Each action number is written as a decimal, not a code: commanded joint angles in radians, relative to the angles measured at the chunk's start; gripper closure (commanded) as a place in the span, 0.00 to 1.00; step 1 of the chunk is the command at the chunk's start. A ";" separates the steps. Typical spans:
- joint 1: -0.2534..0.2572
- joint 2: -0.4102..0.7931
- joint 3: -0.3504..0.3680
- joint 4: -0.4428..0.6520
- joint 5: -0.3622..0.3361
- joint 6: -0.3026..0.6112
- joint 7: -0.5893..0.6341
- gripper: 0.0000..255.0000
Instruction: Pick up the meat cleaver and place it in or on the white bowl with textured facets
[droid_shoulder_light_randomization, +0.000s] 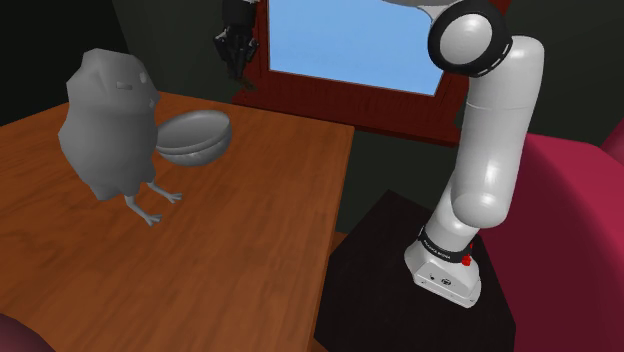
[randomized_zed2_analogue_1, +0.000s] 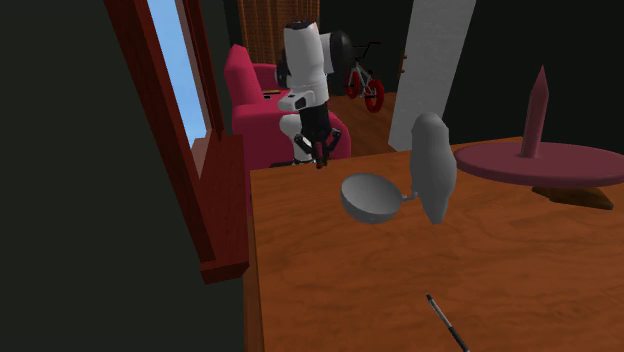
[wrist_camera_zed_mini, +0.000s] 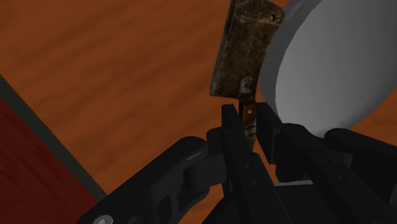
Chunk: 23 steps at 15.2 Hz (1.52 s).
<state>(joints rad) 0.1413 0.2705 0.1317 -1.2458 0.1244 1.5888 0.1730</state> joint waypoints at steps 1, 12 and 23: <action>0.025 0.031 0.012 0.056 -0.010 -0.020 0.037 1.00; 0.223 0.339 0.053 0.547 -0.093 -0.178 0.248 1.00; 0.188 0.192 0.056 0.149 -0.069 0.071 0.222 1.00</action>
<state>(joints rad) 0.3312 0.4760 0.1871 -1.0587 0.0536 1.6350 0.3964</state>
